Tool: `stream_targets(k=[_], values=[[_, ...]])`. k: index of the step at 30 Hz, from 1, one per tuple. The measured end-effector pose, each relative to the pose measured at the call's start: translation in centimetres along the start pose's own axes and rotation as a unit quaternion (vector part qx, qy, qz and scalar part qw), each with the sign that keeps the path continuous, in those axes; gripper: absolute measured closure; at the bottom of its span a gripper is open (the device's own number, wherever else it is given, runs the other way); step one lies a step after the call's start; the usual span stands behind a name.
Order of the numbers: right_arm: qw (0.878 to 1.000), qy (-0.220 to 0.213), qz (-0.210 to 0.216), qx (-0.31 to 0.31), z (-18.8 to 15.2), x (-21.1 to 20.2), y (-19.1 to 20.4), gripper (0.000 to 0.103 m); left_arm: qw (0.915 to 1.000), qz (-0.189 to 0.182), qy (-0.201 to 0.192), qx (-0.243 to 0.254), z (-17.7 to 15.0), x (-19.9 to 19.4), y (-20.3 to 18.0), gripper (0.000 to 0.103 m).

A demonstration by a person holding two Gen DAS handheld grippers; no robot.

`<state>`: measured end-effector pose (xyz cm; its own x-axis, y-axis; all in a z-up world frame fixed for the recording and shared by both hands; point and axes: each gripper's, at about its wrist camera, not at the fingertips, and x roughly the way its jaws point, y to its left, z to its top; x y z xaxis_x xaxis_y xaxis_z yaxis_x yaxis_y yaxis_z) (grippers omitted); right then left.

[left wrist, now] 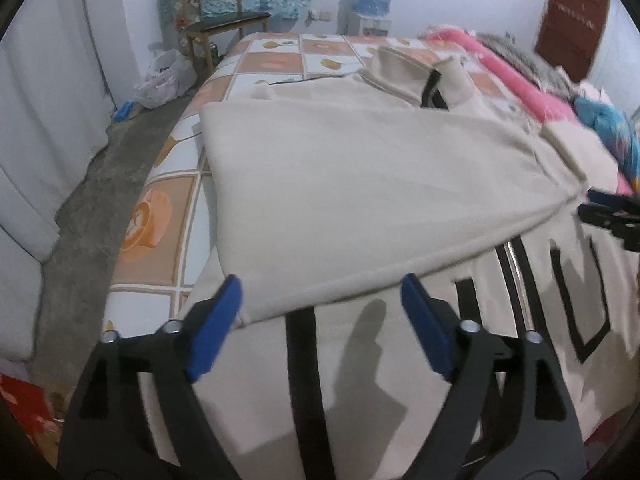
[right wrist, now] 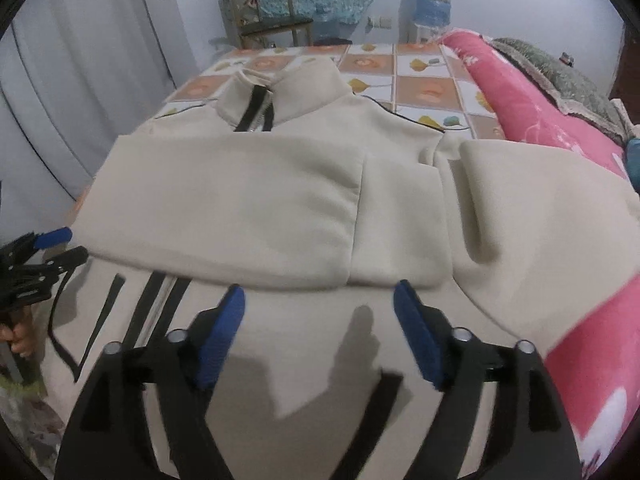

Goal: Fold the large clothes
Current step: 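Open both grippers and withdraw them from the folded sleeves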

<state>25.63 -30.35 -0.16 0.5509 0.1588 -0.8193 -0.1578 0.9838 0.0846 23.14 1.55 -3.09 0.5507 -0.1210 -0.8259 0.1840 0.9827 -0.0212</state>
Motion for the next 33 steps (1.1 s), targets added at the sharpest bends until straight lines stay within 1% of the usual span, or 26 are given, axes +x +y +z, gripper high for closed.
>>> stream_targets(k=[2,3,7,10,14,16,19,23,25,27,29,30,31,33], values=[[1.000,-0.003,-0.006,-0.001,-0.9,-0.7,-0.1,0.022,0.9995,0.026,0.006,0.019,0.0,-0.8,-0.6,0.019],[1.000,-0.002,-0.008,0.000,-1.3,-0.8,-0.1,0.021,0.9991,0.034,0.007,0.025,0.1,-1.2,-0.8,0.019],[0.999,0.003,-0.031,0.013,-2.7,-0.8,-0.9,0.020,0.9984,0.048,-0.001,0.031,0.8,-3.8,-1.5,0.016],[0.999,-0.005,-0.040,0.033,-3.6,-1.3,-1.7,0.020,0.9983,0.047,-0.015,0.032,1.8,-5.7,-2.6,0.013],[0.998,-0.017,-0.041,0.054,-4.6,-2.1,-2.5,0.017,0.9977,0.038,-0.034,0.046,3.4,-6.3,-5.5,0.012],[0.997,-0.017,-0.046,0.055,-5.0,-2.0,-2.7,0.016,0.9972,0.033,-0.036,0.058,4.2,-5.4,-7.2,0.012],[0.997,-0.004,-0.060,0.051,-5.5,-1.2,-2.8,0.016,0.9968,0.020,-0.036,0.069,5.1,-3.4,-9.9,0.012],[0.996,0.003,-0.084,0.032,-6.2,-0.5,-2.3,0.015,0.9969,0.025,-0.030,0.069,5.9,0.5,-12.5,0.012],[0.996,0.005,-0.090,0.021,-6.3,-0.3,-2.0,0.011,0.9964,0.032,-0.027,0.073,6.0,2.3,-13.6,0.012],[0.995,0.008,-0.097,0.009,-6.5,0.0,-1.7,0.009,0.9954,0.045,-0.023,0.081,6.0,3.7,-14.2,0.012],[0.995,0.004,-0.103,0.006,-6.6,0.0,-1.6,0.007,0.9943,0.060,-0.008,0.088,5.9,5.4,-14.6,0.012],[0.995,0.005,-0.101,0.010,-6.6,0.0,-1.8,0.007,0.9943,0.060,-0.002,0.088,5.8,5.8,-14.7,0.011],[0.995,0.006,-0.097,0.014,-6.7,0.0,-1.9,0.007,0.9949,0.057,-0.008,0.083,5.7,5.8,-14.7,0.009],[0.996,0.006,-0.092,0.019,-6.8,0.0,-2.1,0.007,0.9960,0.050,-0.007,0.074,5.6,6.0,-14.4,0.008]])
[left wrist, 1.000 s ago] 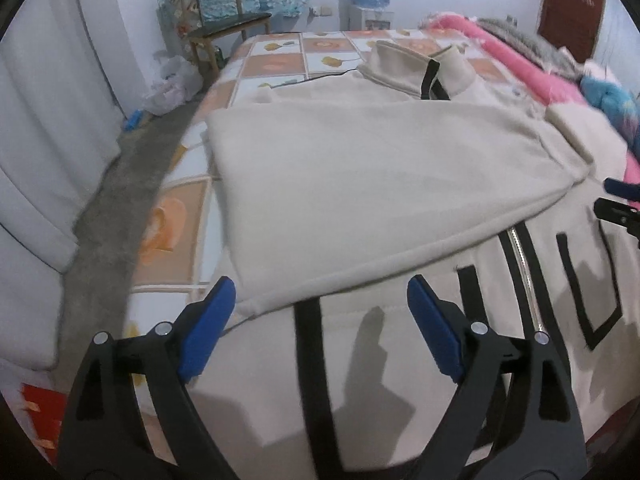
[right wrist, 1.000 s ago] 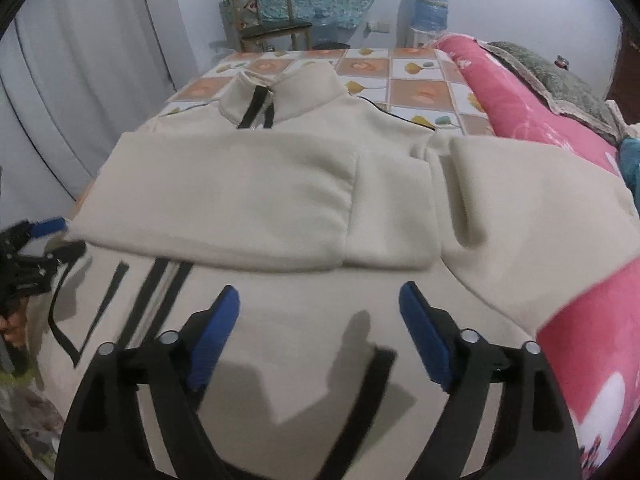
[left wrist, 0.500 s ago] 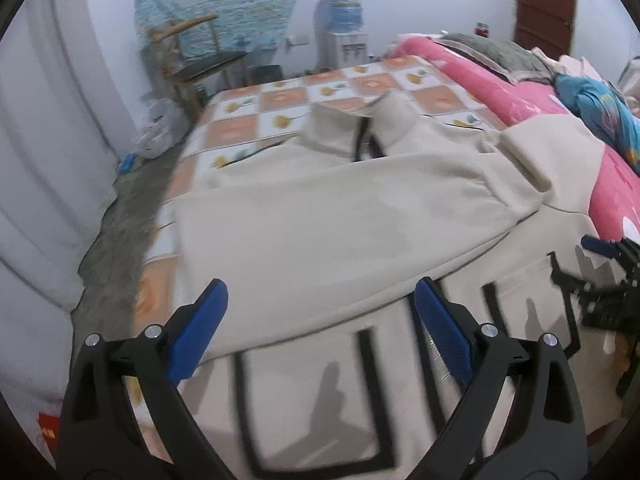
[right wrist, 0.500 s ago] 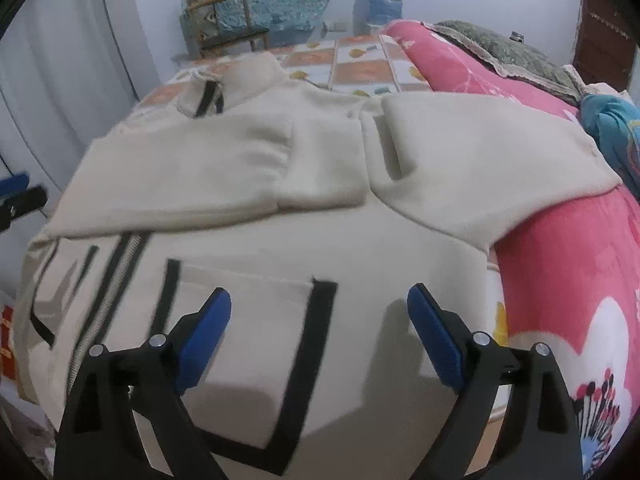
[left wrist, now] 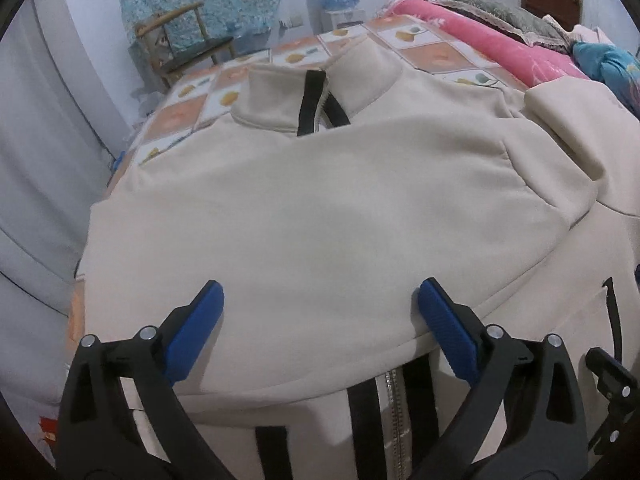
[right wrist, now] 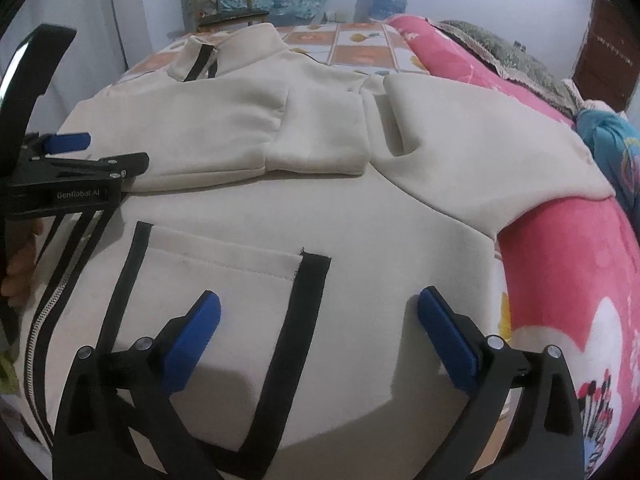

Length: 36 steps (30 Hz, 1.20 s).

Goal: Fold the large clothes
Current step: 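Open both grippers and withdraw them from the folded sleeves, then reach the right gripper to the cream sleeve on the pink bedspread and grasp it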

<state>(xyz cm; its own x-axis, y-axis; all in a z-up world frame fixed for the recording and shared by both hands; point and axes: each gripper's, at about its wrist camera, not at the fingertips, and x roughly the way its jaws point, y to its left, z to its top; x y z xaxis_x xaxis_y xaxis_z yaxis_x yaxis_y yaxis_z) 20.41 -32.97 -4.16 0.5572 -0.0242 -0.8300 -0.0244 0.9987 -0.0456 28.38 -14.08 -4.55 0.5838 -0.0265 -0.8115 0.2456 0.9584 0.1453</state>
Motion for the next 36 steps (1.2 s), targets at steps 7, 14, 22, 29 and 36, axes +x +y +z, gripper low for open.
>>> stream_targets(k=[7,14,22,29,36], values=[[1.000,-0.003,-0.008,0.005,0.0,0.0,0.2,0.007,0.9976,-0.053,0.000,-0.045,-0.4,0.7,1.8,0.008],[1.000,0.007,0.003,-0.004,0.3,-0.1,0.0,0.007,0.9976,-0.051,-0.010,-0.046,-0.6,0.8,1.6,0.008],[0.997,-0.076,-0.006,-0.001,2.9,-7.1,-5.8,0.007,0.9976,-0.051,-0.011,-0.047,-0.7,0.7,1.6,0.008],[0.984,-0.083,0.026,0.158,6.7,-7.4,-20.0,0.007,0.9976,-0.050,-0.011,-0.047,-0.6,0.7,1.6,0.008],[0.929,-0.052,0.070,0.359,7.6,-1.9,-34.2,0.012,0.9976,-0.047,-0.013,-0.050,-0.7,0.7,1.7,0.007]])
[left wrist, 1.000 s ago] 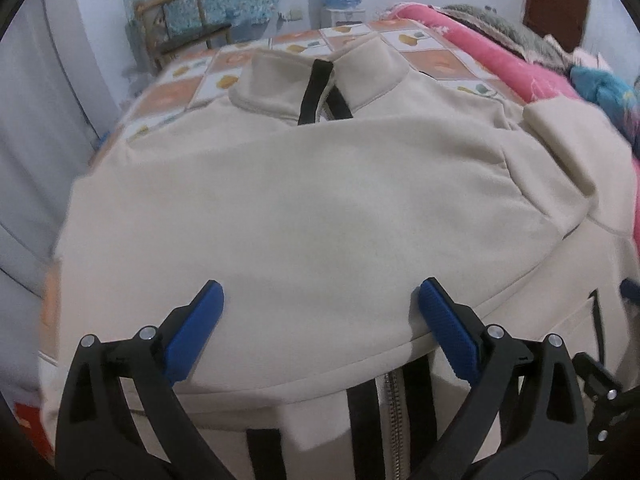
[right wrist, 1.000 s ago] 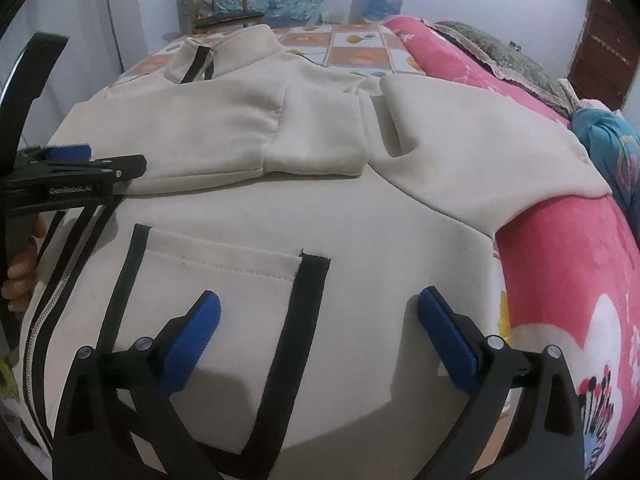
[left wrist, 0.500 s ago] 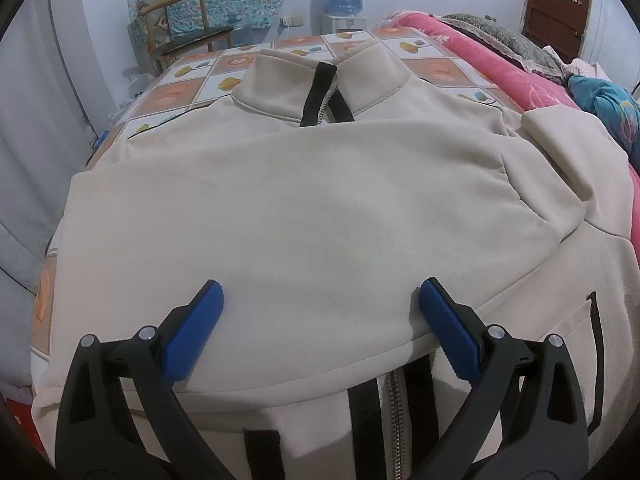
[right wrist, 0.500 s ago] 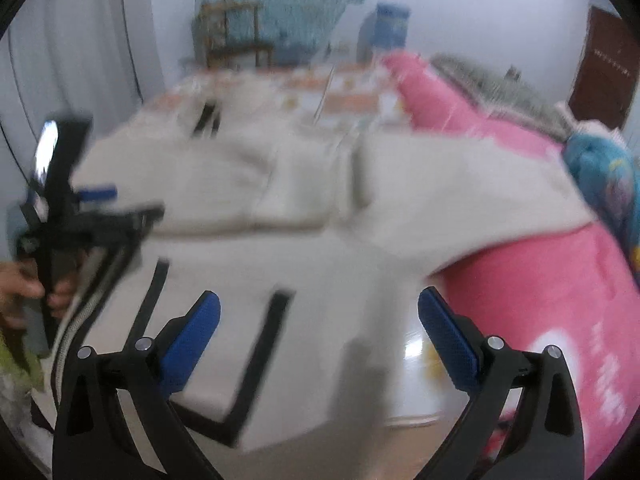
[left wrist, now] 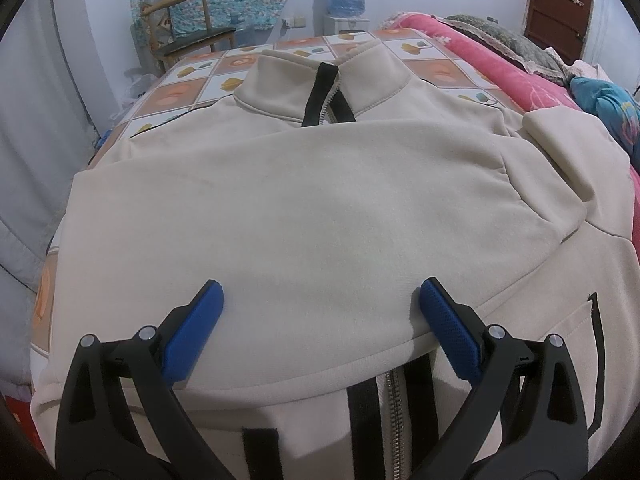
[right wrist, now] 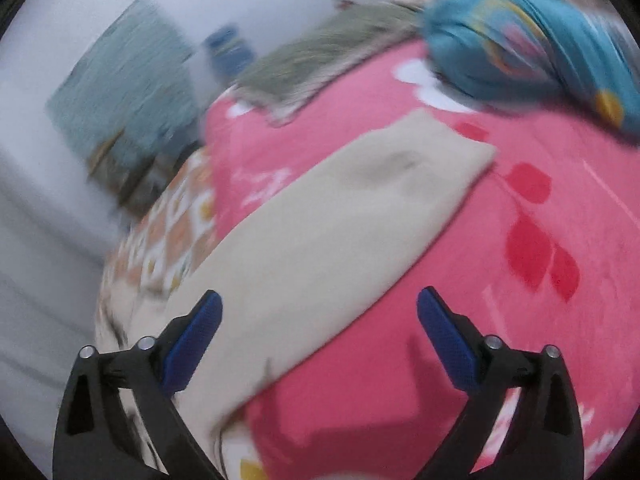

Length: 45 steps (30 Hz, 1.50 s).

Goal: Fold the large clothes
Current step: 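Reach the right gripper to the cream sleeve on the pink bedspread and grasp it, then lift the sleeve and lay it across the jacket body with the right gripper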

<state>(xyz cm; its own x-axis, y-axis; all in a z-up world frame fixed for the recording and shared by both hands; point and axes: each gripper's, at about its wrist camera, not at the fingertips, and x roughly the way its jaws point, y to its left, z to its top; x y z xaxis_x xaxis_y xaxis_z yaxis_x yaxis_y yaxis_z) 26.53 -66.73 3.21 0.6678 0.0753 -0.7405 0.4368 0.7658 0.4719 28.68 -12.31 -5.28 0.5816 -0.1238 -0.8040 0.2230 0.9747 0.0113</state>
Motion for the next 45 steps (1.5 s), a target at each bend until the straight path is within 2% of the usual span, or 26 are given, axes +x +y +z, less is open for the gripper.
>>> stream_targets(k=[3,5,8,11,17,19,20,22,24,25,29,35,40,45], values=[[0.998,0.000,0.001,0.058,2.4,1.8,-3.2,0.016,1.0000,0.000,0.000,0.000,-0.1,0.0,0.0,0.007],[0.996,-0.001,-0.014,0.089,3.4,3.0,-4.9,0.019,1.0000,0.001,-0.001,-0.001,-0.1,0.0,0.0,0.007],[0.992,-0.006,-0.038,0.116,4.7,4.5,-7.0,0.025,1.0000,0.000,0.000,-0.001,-0.1,0.0,0.0,0.007],[0.988,-0.014,-0.036,0.148,5.5,5.8,-8.8,0.031,1.0000,0.000,0.000,-0.001,-0.1,0.0,0.0,0.007],[0.985,-0.048,-0.038,0.162,6.7,6.7,-10.5,0.044,1.0000,0.001,-0.001,-0.001,-0.1,0.0,-0.1,0.007],[0.983,-0.059,-0.046,0.168,7.0,7.0,-11.0,0.060,1.0000,0.000,0.000,-0.001,-0.1,0.0,0.0,0.007],[0.982,-0.062,-0.050,0.170,6.9,6.7,-11.1,0.063,1.0000,0.001,0.000,-0.001,-0.1,0.0,-0.1,0.007],[0.980,-0.067,-0.059,0.176,7.0,6.7,-11.4,0.081,1.0000,0.000,0.000,-0.001,-0.1,0.0,0.0,0.007],[0.980,-0.073,-0.057,0.177,6.9,6.2,-11.6,0.092,1.0000,0.000,0.000,0.000,-0.1,0.0,-0.1,0.007],[0.980,-0.075,-0.055,0.175,6.9,6.1,-11.5,0.094,1.0000,0.000,0.000,-0.001,-0.1,0.0,-0.1,0.007],[0.984,-0.099,-0.060,0.132,7.1,3.7,-9.0,0.094,1.0000,0.001,0.000,0.000,-0.1,0.0,-0.1,0.007],[0.991,-0.132,-0.022,0.030,6.9,-1.9,-1.6,0.095,1.0000,0.000,0.000,-0.001,0.0,0.0,-0.1,0.007],[0.985,-0.156,0.009,-0.066,5.7,-6.9,6.4,0.095,0.9999,0.010,-0.002,-0.009,-0.1,-0.7,0.3,0.007],[0.975,-0.170,0.047,-0.133,3.7,-10.9,13.5,0.095,0.9983,0.023,-0.046,-0.027,-0.5,-4.5,2.1,0.008]])
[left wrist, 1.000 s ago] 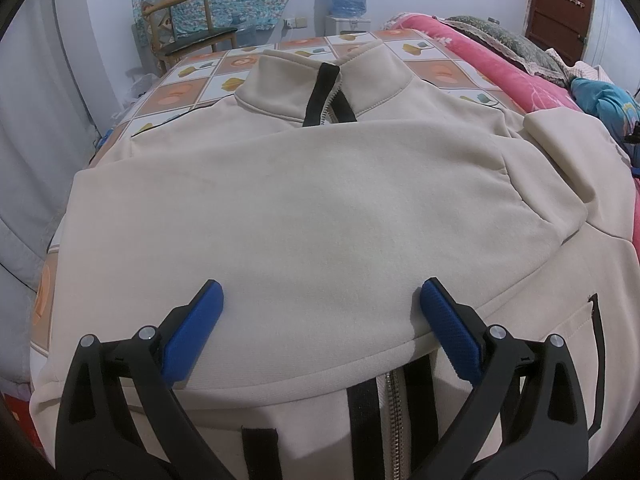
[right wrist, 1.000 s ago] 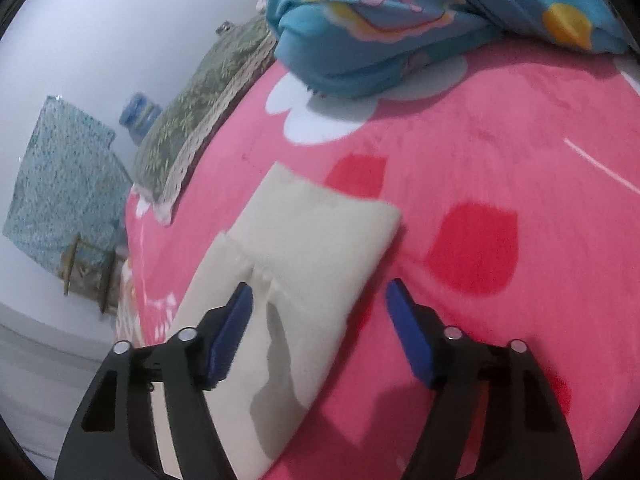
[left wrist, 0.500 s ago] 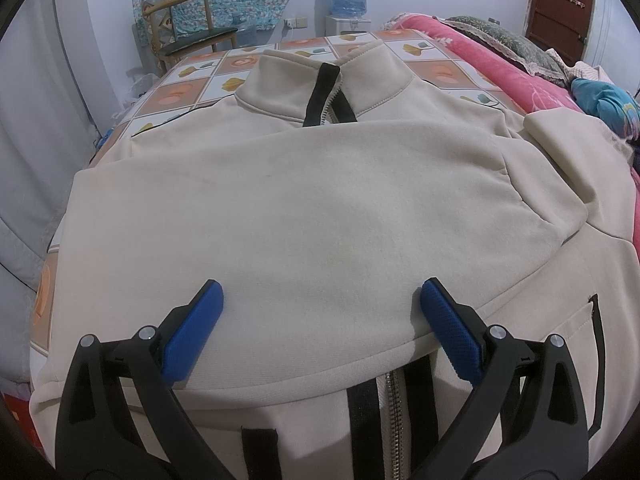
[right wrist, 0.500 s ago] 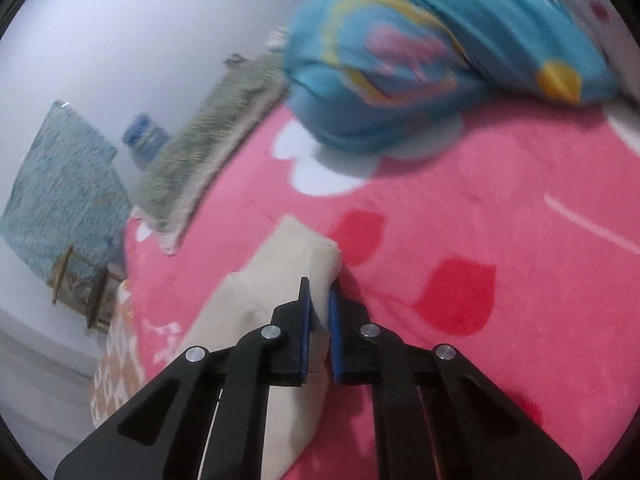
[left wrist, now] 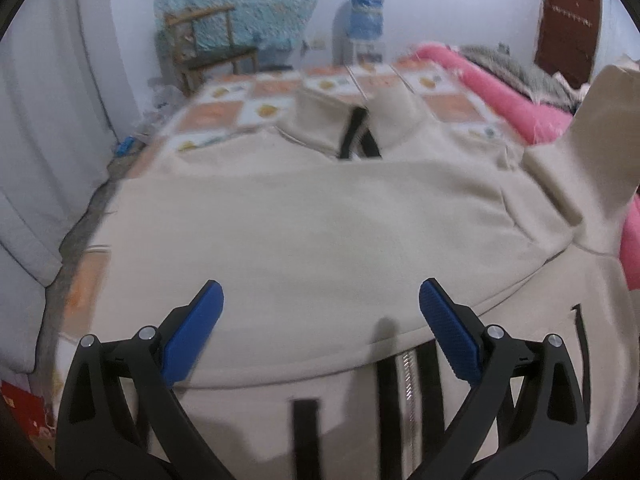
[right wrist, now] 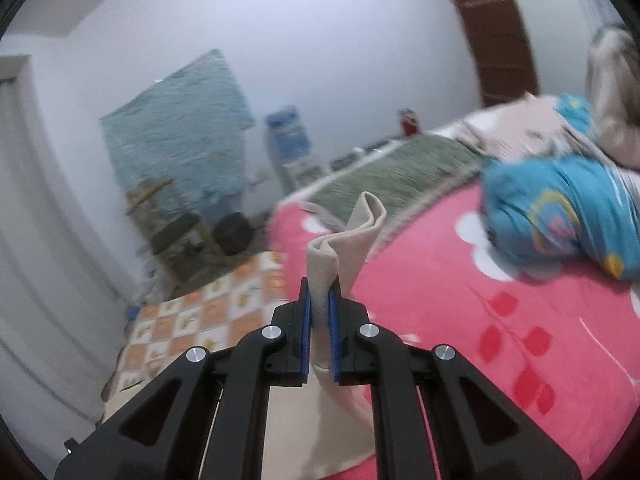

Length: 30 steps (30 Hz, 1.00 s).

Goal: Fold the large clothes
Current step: 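Lift the sleeve and lay it across the jacket body with the right gripper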

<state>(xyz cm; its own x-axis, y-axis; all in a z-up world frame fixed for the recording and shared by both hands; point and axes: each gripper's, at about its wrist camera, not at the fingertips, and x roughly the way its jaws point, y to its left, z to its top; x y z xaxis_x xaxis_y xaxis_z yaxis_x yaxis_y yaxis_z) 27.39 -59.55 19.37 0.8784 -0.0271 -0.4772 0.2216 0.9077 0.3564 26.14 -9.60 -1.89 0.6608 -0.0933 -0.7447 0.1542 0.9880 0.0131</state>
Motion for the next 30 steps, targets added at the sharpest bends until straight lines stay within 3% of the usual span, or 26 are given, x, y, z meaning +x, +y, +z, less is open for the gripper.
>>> stream_targets(k=[2,4,7,11,13,16,20,26,30], values=[[1.000,-0.004,0.018,-0.016,0.0,-0.7,2.6,0.095,0.9999,0.007,-0.012,-0.009,-0.2,-1.2,1.3,0.009],[0.999,-0.004,0.038,-0.032,-0.1,-1.4,5.5,0.095,0.9997,0.011,-0.013,-0.016,-0.3,-1.9,2.4,0.022],[0.997,-0.004,0.057,-0.053,-0.8,-1.7,9.3,0.095,0.9993,0.000,-0.003,-0.037,-0.7,-2.0,4.5,0.032],[0.994,0.006,0.089,-0.070,-1.9,-1.3,14.3,0.095,0.9985,-0.017,0.036,-0.039,-1.5,0.2,6.4,0.046],[0.991,0.009,0.109,-0.078,-2.8,-1.0,16.9,0.095,0.9970,-0.020,0.060,-0.044,-2.1,1.3,7.0,0.061],[0.985,0.014,0.141,-0.095,-4.5,-0.8,20.9,0.095,0.9969,-0.030,0.056,-0.047,-2.5,0.8,7.7,0.069],[0.975,0.033,0.182,-0.120,-7.4,0.0,25.7,0.095,0.9933,-0.080,0.037,-0.075,-3.0,-1.9,9.8,0.073],[0.948,0.091,0.234,-0.197,-14.4,2.1,33.5,0.095,0.9857,-0.132,0.002,-0.105,-3.8,-6.7,13.6,0.074],[0.913,0.162,0.250,-0.279,-22.1,4.3,38.4,0.093,0.9773,-0.172,-0.002,-0.124,-4.2,-7.6,15.3,0.074]])
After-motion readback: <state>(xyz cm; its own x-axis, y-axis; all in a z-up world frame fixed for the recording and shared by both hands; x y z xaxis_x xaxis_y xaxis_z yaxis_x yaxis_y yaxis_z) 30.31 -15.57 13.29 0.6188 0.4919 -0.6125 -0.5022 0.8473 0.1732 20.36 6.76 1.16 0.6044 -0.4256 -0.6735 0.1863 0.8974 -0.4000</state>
